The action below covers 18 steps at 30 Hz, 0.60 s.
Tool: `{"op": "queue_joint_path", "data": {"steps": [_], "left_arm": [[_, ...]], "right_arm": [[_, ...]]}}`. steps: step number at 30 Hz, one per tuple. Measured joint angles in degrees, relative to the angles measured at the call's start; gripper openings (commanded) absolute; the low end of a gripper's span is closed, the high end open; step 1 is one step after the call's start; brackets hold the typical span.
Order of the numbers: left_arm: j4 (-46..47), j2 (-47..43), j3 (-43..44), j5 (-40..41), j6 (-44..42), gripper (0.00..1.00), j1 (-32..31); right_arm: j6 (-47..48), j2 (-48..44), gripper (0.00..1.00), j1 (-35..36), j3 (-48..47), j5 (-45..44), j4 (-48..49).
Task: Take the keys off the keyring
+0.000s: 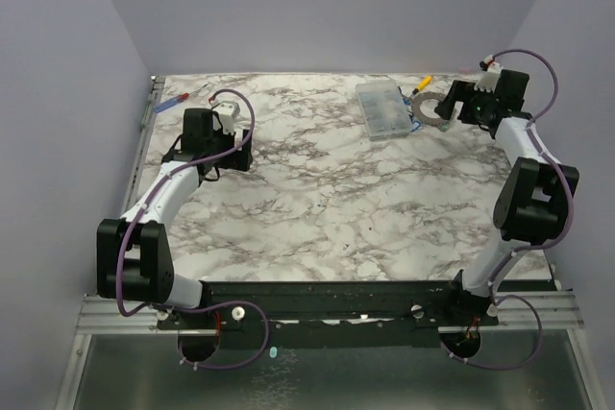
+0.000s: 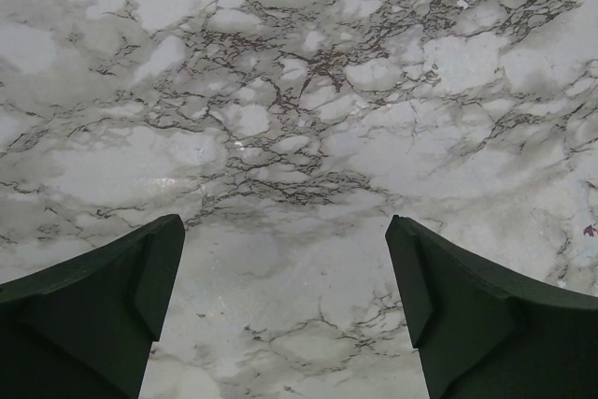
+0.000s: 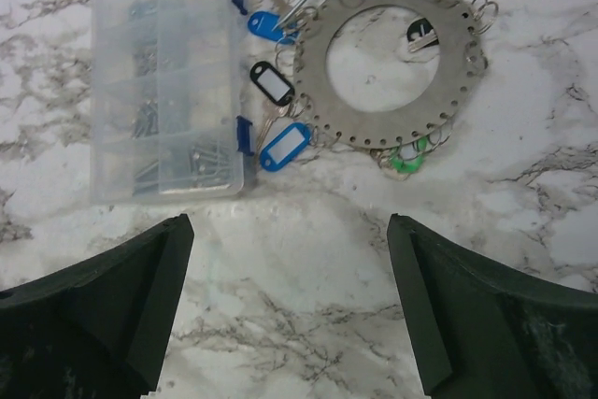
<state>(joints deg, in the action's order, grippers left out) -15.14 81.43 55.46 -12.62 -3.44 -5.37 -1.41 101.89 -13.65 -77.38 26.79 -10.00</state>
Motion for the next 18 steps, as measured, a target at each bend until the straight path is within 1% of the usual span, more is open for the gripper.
{"op": "queue_joint_path", "data": {"steps": [7, 9, 15, 18], "left_arm": [[0.2, -0.9, -0.1, 0.0, 0.0, 0.99, 0.0], [0.2, -0.9, -0.1, 0.0, 0.0, 0.99, 0.0], [0.6, -0.9, -0.5, 0.0, 0.1, 0.99, 0.0], [0.7, -0.9, -0.6, 0.0, 0.2, 0.99, 0.0]], "right_arm": [[-2.1, 10.6, 0.70, -0.9, -8.3, -5.4, -1.4], [-3.1, 12.8, 0.67, -1.4, -9.6, -6.2, -2.0], [-5.1, 17.8, 0.52, -2.2, -12.0, -7.4, -2.9], [-5.9, 20.4, 0.50, -2.3, -14.0, -7.7, -3.1]]}}
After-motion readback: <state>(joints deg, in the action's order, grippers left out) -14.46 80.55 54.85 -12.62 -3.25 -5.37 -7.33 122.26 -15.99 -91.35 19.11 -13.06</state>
